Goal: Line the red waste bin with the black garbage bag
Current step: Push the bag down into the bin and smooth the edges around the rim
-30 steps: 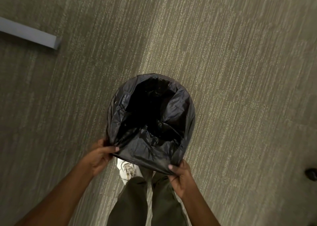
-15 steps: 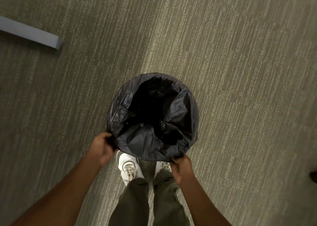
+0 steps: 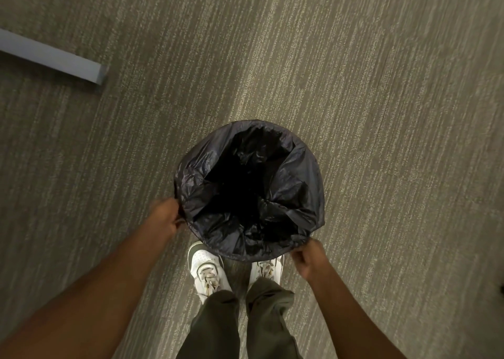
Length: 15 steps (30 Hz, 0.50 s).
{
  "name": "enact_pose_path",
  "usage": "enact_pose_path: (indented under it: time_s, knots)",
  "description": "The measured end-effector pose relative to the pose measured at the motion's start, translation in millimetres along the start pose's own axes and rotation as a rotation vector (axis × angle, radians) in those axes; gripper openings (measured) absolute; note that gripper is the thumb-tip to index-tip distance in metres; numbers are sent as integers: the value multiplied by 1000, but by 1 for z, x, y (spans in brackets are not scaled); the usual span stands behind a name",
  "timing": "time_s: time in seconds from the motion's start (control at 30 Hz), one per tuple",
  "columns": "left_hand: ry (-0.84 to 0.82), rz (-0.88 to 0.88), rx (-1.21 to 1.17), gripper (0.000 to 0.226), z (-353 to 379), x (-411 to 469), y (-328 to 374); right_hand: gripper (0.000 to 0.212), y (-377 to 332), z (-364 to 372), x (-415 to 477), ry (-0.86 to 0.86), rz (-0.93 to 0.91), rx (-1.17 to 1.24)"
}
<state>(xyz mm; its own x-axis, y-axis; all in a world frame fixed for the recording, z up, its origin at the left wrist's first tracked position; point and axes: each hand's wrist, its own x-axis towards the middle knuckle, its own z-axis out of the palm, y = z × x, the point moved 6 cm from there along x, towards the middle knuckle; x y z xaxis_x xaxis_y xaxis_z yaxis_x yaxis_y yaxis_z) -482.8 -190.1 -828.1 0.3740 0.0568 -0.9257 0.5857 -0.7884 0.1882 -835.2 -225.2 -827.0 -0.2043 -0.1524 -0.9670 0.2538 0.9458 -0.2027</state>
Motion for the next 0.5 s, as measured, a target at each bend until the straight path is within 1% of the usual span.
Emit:
enact_pose_path:
  time_s: [0.03, 0.07, 0.1, 0.13, 0.17, 0.2, 0.23, 0.27, 0.3, 0.33, 0.37, 0.43, 0.5]
  knots:
    - [75, 78, 27, 8, -6, 0, 12, 40, -13, -5, -1, 27, -37, 32]
    - [184, 184, 90, 14, -13, -3, 27, 40, -28, -10, -2, 69, -91, 61]
    - [300, 295, 187, 25, -20, -9, 43, 35, -43, -13, -3, 103, -160, 75]
    - [404, 415, 246, 30, -25, -18, 59, 27, -57, -14, -4, 113, -234, 76]
    - [465, 530, 257, 32, -26, -27, 74, 18, -70, -11, -7, 92, -298, 60]
    - [450, 624, 240, 31, -23, -34, 84, 14, -82, -6, -11, 54, -354, 29]
    - [375, 682, 208, 27, -15, -36, 90, 19, -92, 1, -15, 13, -400, -21]
    - [263, 693, 180, 23, -5, -36, 92, 23, -101, 8, -18, -21, -441, -85]
    - [154, 681, 176, 27, 5, -35, 93, 22, -110, 14, -21, -46, -482, -153]
    - [70, 675, 205, 32, 15, -35, 94, 20, -116, 19, -22, -60, -509, -211]
    - [19, 681, 260, 34, 21, -35, 96, 19, -120, 22, -22, -64, -519, -241]
    - [-12, 709, 334, 34, 28, -35, 99, 18, -126, 22, -18, -63, -495, -232]
    - [-3, 694, 315, 35, 30, -34, 99, 20, -126, 18, -13, -42, -448, -225]
